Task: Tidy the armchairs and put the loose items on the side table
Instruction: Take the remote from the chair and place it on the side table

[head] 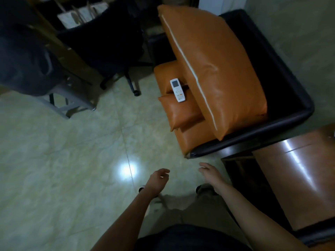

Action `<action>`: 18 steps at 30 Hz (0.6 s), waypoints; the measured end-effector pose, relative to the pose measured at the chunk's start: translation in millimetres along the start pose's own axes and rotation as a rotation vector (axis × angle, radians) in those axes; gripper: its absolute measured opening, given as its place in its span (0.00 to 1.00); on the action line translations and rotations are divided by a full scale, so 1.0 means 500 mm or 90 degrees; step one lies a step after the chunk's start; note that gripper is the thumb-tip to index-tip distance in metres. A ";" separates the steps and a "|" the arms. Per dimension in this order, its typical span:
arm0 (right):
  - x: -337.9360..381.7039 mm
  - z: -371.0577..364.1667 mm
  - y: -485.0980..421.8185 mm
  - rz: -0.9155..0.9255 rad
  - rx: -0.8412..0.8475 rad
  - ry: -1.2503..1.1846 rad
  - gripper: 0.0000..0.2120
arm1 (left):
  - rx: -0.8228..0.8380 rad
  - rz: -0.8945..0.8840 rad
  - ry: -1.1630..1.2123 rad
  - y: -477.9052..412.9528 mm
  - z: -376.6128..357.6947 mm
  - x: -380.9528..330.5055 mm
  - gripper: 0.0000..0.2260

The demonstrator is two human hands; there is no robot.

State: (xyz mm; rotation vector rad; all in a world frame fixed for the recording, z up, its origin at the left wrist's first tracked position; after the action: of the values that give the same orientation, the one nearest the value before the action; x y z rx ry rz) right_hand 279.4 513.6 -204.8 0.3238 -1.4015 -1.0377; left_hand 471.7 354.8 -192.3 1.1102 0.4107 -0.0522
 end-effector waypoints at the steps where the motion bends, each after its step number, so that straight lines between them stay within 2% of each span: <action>1: 0.022 -0.040 0.000 0.006 0.003 0.011 0.18 | 0.002 0.001 -0.004 -0.001 0.025 0.034 0.13; 8: 0.129 -0.284 0.024 0.051 0.028 0.111 0.18 | 0.023 0.051 -0.034 -0.016 0.218 0.235 0.15; 12: 0.176 -0.316 0.030 0.060 -0.004 0.126 0.18 | -0.010 0.032 -0.018 -0.017 0.305 0.280 0.16; 18: 0.226 -0.333 -0.006 0.080 -0.040 0.145 0.16 | -0.026 -0.002 0.052 -0.027 0.371 0.269 0.14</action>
State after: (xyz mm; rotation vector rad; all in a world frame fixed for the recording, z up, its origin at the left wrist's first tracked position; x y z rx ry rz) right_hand 410.1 365.0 -169.1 0.2936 -1.1677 -0.9094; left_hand 647.5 207.6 -180.2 1.0735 0.4845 -0.0012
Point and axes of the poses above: each hand's wrist, its own y-axis away from the middle knuckle, its own z-axis out of the back of the hand, x = y × z, the point moved 10 cm from there along -y, towards the middle knuckle, and after that the axes turned 12 degrees about z, right-handed, at the moved point
